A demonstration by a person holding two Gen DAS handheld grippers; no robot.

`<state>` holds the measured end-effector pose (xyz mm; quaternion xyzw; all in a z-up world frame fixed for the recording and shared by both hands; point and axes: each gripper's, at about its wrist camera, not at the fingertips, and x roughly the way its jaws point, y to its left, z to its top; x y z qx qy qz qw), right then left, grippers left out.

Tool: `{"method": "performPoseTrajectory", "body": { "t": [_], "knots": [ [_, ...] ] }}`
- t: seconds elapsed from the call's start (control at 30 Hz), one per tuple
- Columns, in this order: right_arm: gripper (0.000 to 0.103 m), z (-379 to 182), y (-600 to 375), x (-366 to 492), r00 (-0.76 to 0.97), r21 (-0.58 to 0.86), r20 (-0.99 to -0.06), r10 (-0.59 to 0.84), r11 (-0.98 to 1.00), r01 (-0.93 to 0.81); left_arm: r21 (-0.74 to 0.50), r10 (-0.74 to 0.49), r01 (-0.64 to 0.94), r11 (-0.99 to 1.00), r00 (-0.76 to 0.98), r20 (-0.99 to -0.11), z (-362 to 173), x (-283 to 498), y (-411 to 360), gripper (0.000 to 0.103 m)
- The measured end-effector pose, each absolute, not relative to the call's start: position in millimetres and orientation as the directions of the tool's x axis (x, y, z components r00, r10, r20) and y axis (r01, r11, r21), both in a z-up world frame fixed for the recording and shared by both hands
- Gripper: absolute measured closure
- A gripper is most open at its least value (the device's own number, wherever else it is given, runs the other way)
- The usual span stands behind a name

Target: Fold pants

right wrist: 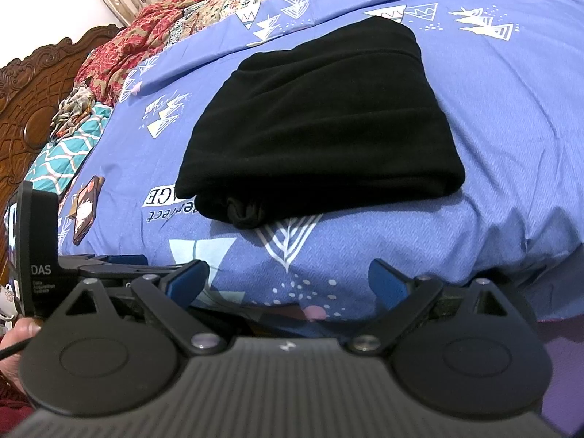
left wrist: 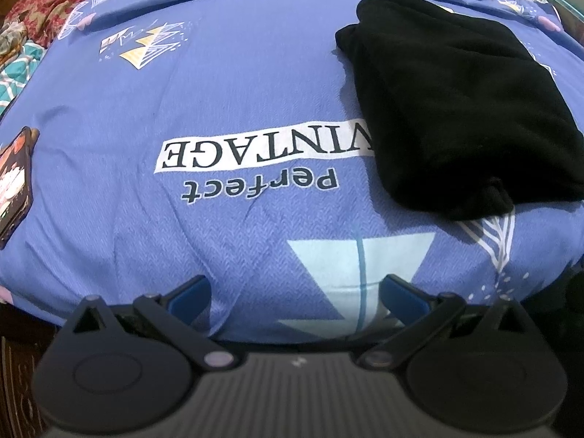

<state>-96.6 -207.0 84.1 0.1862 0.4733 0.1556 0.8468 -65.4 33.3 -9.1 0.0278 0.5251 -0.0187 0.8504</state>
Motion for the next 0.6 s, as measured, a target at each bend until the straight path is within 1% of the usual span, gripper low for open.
{"method": "performPoseTrajectory", "body": {
  "t": [0.6],
  "knots": [
    [0.006, 83.8, -207.2, -97.0, 0.502, 0.465, -0.744, 0.441, 0.881, -0.086, 0.026, -0.002, 0.057, 0.998, 0.444, -0.896, -10.1, -65.6, 33.7, 0.000]
  ]
}}
